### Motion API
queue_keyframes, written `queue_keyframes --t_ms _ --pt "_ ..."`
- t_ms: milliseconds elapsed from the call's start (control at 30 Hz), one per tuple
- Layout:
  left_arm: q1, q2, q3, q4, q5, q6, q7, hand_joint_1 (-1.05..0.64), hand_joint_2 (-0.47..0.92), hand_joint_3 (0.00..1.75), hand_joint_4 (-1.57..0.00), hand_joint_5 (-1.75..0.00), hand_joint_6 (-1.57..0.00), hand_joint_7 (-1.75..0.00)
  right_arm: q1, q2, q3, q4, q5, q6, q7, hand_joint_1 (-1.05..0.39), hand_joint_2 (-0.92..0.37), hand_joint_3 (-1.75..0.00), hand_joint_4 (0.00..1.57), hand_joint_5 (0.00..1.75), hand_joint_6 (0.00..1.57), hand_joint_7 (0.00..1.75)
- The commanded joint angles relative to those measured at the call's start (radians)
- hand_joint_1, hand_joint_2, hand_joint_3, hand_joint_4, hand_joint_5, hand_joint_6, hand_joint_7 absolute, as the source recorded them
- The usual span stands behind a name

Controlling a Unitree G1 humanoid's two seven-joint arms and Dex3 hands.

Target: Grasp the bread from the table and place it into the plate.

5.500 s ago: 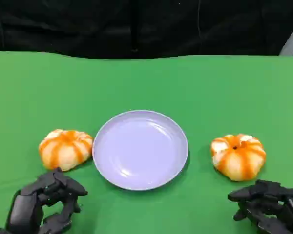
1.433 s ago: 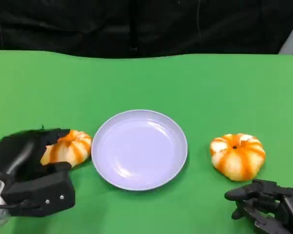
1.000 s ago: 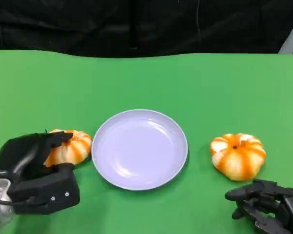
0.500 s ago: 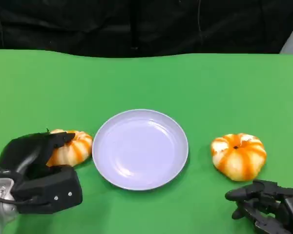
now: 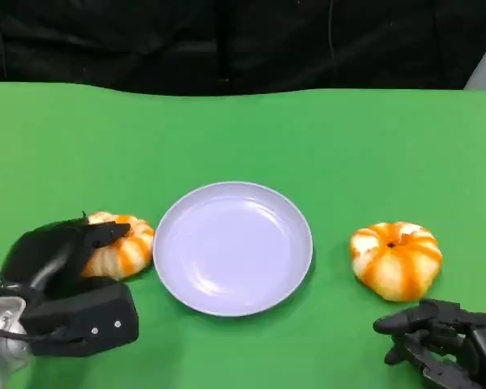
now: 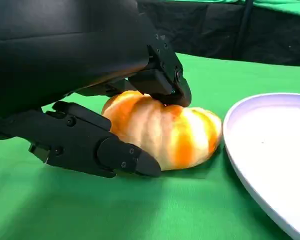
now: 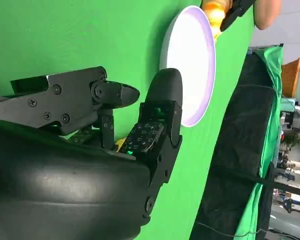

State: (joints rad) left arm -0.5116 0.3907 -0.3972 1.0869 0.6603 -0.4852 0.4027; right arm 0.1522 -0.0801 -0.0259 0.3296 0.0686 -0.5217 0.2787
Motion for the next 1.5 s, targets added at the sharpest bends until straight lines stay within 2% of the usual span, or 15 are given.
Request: queue_keyframes --t_ms 33,367,967,1000,1067,1100,1167,1200,1300,1500 --pt "0.004 0.020 -0.011 0.006 -0.001 0.013 -0.033 -0.02 0.81 0.01 -0.45 0.00 -0.61 0.00 0.002 -0.012 -0.007 0.000 0.004 -0.007 -0.005 -0.02 -0.92 -0.36 0.77 1.23 0.96 0.61" --pt "0.006 0.022 -0.009 -0.005 -0.019 0.022 -0.066 0.00 0.82 0.01 -0.42 0.00 -0.61 0.00 0.001 -0.011 -0.008 0.003 0.010 -0.007 -0.001 -0.02 -0.92 -0.36 0.77 1.23 0.96 0.61" --pt "0.008 0.013 -0.009 0.000 -0.028 0.030 -0.040 -0.01 0.84 0.00 -0.48 -0.01 -0.66 0.00 0.004 -0.012 -0.007 -0.002 0.003 -0.007 -0.005 -0.02 -0.92 -0.35 0.77 1.23 0.97 0.60" --pt "0.009 0.010 -0.005 0.001 -0.030 0.025 -0.022 -0.05 0.87 0.02 -0.81 -0.18 -0.95 -0.08 0.005 -0.012 -0.006 -0.006 0.004 -0.004 -0.005 -0.02 -0.92 -0.35 0.77 1.23 0.97 0.60" --pt "0.012 0.001 0.002 0.004 -0.036 0.019 0.009 -0.07 0.90 0.02 -0.98 -0.27 -1.11 -0.08 0.007 -0.011 -0.007 -0.009 0.007 -0.002 -0.004 -0.02 -0.92 -0.36 0.77 1.23 0.97 0.60" --pt "0.013 -0.003 0.006 0.006 -0.041 0.017 0.024 -0.10 0.91 0.03 -0.89 -0.67 -1.19 -0.08 0.006 -0.012 -0.007 -0.006 0.009 -0.004 -0.002 -0.01 -0.92 -0.36 0.77 1.23 0.97 0.60" --pt "0.015 -0.010 0.014 0.013 -0.050 0.007 0.047 -0.09 0.91 0.02 -0.73 -1.11 -1.25 -0.08 0.008 -0.012 -0.007 -0.008 0.010 0.001 -0.001 -0.01 -0.92 -0.36 0.77 1.23 0.97 0.60" --pt "0.015 -0.012 0.015 0.015 -0.051 0.004 0.052 -0.08 0.91 0.01 -0.67 -1.26 -1.26 -0.09 0.008 -0.012 -0.007 -0.009 0.010 0.002 -0.001 -0.01 -0.92 -0.36 0.77 1.23 0.97 0.60" --pt "0.013 -0.013 0.016 0.020 -0.050 0.000 0.057 -0.08 0.91 0.01 -0.63 -1.35 -1.27 -0.10 0.008 -0.012 -0.007 -0.010 0.010 0.003 -0.001 -0.01 -0.92 -0.37 0.77 1.23 0.97 0.60" --pt "0.012 -0.014 0.016 0.024 -0.049 -0.002 0.059 -0.08 0.92 0.00 -0.62 -1.37 -1.26 -0.11 0.008 -0.012 -0.007 -0.010 0.010 0.003 -0.001 -0.01 -0.92 -0.37 0.77 1.23 0.97 0.60"
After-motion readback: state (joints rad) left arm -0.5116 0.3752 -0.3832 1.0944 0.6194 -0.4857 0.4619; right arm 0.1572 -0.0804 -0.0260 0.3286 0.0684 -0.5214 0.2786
